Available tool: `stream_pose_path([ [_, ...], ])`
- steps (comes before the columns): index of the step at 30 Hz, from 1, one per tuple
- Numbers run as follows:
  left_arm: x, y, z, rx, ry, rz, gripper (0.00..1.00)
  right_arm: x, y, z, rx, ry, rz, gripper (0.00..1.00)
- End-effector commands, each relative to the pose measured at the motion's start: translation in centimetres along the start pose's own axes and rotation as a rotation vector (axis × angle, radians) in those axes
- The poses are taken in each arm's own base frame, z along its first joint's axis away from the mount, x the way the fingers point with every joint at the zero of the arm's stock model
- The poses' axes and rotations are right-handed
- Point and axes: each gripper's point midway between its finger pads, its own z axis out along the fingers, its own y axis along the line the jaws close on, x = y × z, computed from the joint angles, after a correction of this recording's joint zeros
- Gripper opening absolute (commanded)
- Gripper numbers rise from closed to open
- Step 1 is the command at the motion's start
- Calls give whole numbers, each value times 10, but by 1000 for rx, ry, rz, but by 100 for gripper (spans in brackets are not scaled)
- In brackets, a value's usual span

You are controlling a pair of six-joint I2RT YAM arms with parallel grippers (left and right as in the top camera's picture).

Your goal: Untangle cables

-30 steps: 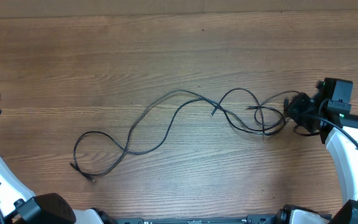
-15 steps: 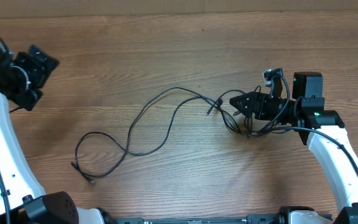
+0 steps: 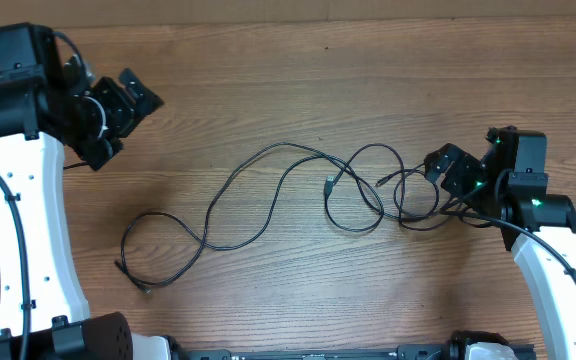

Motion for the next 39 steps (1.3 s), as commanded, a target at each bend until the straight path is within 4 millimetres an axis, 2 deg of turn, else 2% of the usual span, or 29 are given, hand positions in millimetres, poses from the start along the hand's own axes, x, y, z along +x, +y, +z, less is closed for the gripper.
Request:
stream_pose_path([
  [1, 6, -9, 3, -29, -10, 74, 100, -13, -11, -10, 76, -63, 49, 100],
  [3, 10, -13, 5, -33, -6, 92, 100, -9, -8, -9, 57, -45, 49, 100],
  [4, 12, -15, 6, -31, -3, 99, 100, -6, -5, -9, 37, -28, 49, 96],
  [5, 14, -17, 7, -31, 1, 105, 99, -1, 0, -9, 9, -2, 50, 79],
  [6, 14, -17, 7, -33, 0, 110, 100, 3, 5, -9, -18, 22, 50, 68],
  [7, 14, -17, 7, -40, -3, 112, 100, 5, 6, -9, -26, 30, 49, 66],
  [9, 14, -17, 8, -48, -6, 116, 100, 6, 7, -9, -31, 38, 48, 73],
  [12, 14, -16, 8, -50, -7, 116, 100, 12, 3, -9, -16, 58, 56, 97],
  [13, 14, -16, 8, -49, -7, 116, 100, 14, 1, -9, -4, 68, 73, 100],
  [18, 14, -16, 8, -49, -7, 116, 100, 27, -12, -8, 64, 115, 212, 100],
  [27, 14, -17, 8, -49, -8, 116, 100, 32, -3, -6, 15, 149, 209, 100],
  [29, 12, -17, 8, -46, -13, 118, 100, 29, 2, -2, -6, 134, 118, 100],
  [31, 12, -17, 8, -50, -15, 118, 100, 29, 9, 5, -29, 136, -11, 96],
  [34, 10, -14, 8, -64, -24, 118, 100, 40, 26, 22, -61, 172, -220, 93],
  [35, 10, -14, 8, -64, -24, 118, 100, 42, 28, 26, -64, 178, -241, 93],
  [36, 10, -14, 8, -64, -24, 118, 100, 45, 31, 37, -50, 183, -283, 92],
  [37, 10, -14, 8, -64, -25, 118, 100, 43, 28, 43, -23, 175, -292, 91],
  [39, 10, -14, 8, -64, -24, 118, 100, 32, 17, 65, 64, 134, -308, 80],
])
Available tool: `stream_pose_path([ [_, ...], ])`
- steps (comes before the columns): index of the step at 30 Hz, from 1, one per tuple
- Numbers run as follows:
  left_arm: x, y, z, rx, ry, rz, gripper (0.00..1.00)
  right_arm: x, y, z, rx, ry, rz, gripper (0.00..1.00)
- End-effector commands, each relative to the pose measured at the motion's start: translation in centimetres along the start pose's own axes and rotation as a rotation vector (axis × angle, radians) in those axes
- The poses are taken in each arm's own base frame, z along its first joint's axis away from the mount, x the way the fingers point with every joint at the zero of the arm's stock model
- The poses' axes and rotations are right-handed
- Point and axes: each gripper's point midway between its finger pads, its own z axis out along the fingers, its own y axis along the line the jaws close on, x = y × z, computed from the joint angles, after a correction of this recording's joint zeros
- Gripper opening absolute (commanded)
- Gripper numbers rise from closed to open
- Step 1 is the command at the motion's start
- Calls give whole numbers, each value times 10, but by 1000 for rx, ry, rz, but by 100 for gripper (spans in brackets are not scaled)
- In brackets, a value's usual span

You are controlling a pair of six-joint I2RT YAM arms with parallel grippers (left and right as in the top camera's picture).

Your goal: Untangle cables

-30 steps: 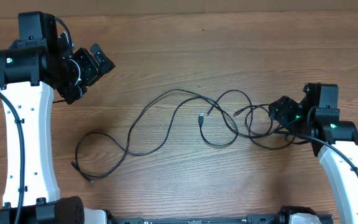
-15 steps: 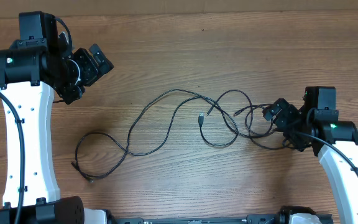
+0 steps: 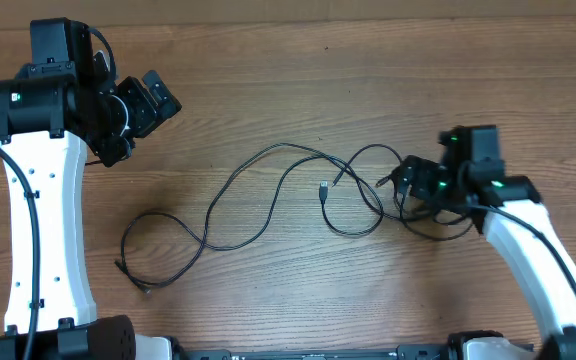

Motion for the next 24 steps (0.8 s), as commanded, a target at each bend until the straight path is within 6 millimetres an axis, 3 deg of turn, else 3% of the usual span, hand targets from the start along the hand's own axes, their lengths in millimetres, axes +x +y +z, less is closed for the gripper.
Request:
stream_pose_path([
  [1, -3, -1, -2, -7, -17, 29, 100, -14, -18, 23, 118, -34, -72, 75],
  [5, -3, -1, -2, -7, -17, 29, 100, -25, -18, 40, 108, -57, -74, 58],
  [13, -3, -1, -2, -6, -16, 29, 100, -20, -20, 58, 102, -23, -70, 40],
  [15, -3, -1, -2, -7, -16, 29, 100, -11, -25, 69, 115, 20, -61, 30],
  [24, -3, -1, -2, -7, -17, 29, 100, 6, -35, 78, 150, 93, -53, 28],
])
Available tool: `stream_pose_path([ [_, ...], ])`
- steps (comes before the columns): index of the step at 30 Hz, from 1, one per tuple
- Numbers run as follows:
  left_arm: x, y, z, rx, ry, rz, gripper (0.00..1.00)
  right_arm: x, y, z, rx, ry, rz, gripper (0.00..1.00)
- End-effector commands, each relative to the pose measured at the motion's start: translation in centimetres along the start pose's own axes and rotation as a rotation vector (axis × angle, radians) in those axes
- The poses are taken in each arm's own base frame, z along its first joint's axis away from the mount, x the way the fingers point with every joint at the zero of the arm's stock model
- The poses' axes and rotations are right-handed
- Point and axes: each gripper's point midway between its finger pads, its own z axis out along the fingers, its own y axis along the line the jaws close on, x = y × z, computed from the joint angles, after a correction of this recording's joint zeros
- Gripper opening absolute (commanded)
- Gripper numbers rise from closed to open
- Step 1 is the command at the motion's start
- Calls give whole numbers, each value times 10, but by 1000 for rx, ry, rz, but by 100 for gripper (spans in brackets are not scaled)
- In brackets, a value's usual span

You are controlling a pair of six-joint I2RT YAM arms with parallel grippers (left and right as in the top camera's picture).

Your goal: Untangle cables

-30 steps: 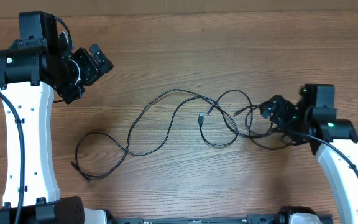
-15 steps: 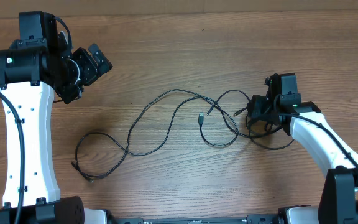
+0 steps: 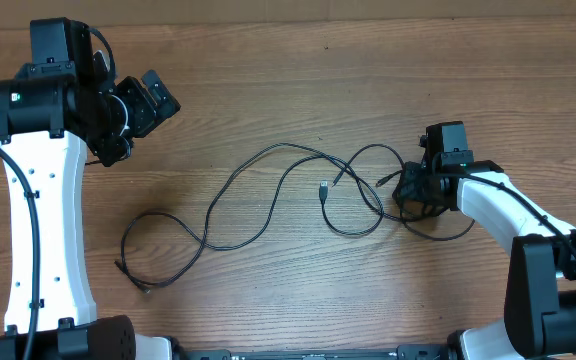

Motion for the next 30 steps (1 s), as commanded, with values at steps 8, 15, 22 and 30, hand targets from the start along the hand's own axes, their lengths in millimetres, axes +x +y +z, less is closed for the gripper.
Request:
stream_pose_path([
  [8, -2, -2, -2, 1, -10, 29, 100, 19, -13, 25, 55, 84, 5, 9],
  [15, -2, -2, -2, 1, -10, 29, 100, 4, 1, 25, -19, 59, 12, 4],
  [22, -2, -2, -2, 1, -10, 29, 99, -60, 80, -61, -506, -30, -87, 4],
  [30, -2, -3, -2, 3, -13, 30, 99, -60, 144, -171, -880, -141, -291, 4],
])
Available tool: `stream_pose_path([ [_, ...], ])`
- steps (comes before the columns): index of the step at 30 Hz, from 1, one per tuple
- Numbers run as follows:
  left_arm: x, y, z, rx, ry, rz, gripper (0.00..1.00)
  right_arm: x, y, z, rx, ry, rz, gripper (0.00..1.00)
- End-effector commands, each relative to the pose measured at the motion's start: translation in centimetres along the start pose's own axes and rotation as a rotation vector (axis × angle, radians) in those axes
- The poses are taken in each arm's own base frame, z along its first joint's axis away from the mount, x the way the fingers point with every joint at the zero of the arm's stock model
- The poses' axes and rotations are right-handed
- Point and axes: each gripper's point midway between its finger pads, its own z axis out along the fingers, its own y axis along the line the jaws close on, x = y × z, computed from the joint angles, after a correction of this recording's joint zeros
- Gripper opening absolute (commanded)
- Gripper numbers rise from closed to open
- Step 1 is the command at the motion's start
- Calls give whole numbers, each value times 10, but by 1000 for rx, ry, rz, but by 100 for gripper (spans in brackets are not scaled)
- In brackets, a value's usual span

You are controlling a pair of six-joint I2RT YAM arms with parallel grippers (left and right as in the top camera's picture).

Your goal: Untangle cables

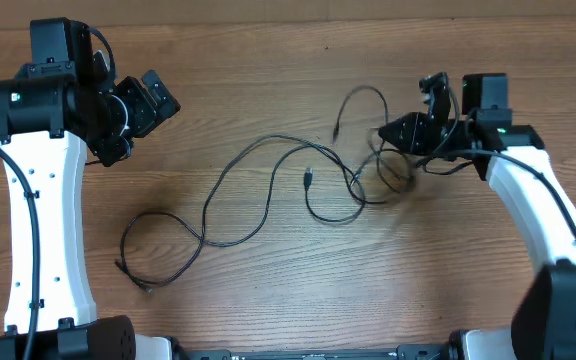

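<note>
Black cables lie tangled on the wooden table (268, 60). One long cable (230, 175) runs from a loop at the lower left (138, 283) toward the middle. A small plug (308, 179) lies at the centre. At the right, my right gripper (390, 130) is shut on the knotted part of the cables, and a loop (366, 92) arcs up from it, ending in a free tip (336, 131). My left gripper (164, 97) hangs open at the upper left, far from any cable, with nothing in it.
The left arm's white links (38, 220) stand along the left edge. The right arm (533, 200) reaches in from the lower right. Nothing but the cables lies on the table.
My right gripper has moved up and back from the knot's place on the table, with cable in it. The right-hand loops and the centre plug have shifted up and to the left. The left arm is unchanged.
At first both arms stood back, the right gripper beside the knot at the right. Then the right gripper was closer in over the knot and the left arm had shifted slightly. Then it was down on the knot. Now it holds the cable higher up the table.
</note>
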Motion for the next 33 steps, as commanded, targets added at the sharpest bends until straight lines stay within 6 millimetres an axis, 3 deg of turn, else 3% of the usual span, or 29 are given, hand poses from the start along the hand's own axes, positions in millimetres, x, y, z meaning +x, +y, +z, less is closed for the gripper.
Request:
stream_pose_path([
  [1, -2, -3, -2, 3, -12, 30, 100, -3, 67, -22, -221, -17, -132, 4],
  [4, -2, -3, -2, 6, -9, 30, 100, -3, 91, -32, -292, -32, -185, 4],
  [5, 0, -4, -1, 9, -3, 32, 100, -4, 114, -45, -383, -55, -243, 4],
  [7, 2, -7, -1, 14, 2, 39, 100, -5, 131, -57, -454, -72, -292, 4],
  [12, 11, -17, 2, 23, 17, 71, 100, -7, 158, -75, -593, -100, -412, 4],
  [17, 26, -35, 6, 39, 44, 135, 100, -16, 163, -77, -596, -124, -398, 4],
  [20, 39, -51, 9, 61, 57, 241, 100, -37, 147, -69, -471, -181, -273, 4],
  [25, 54, -73, 11, 96, 65, 325, 100, -60, 142, -72, -396, -276, -275, 4],
  [33, 89, -110, 14, 163, 84, 540, 100, -97, 136, -92, -201, -383, -204, 4],
])
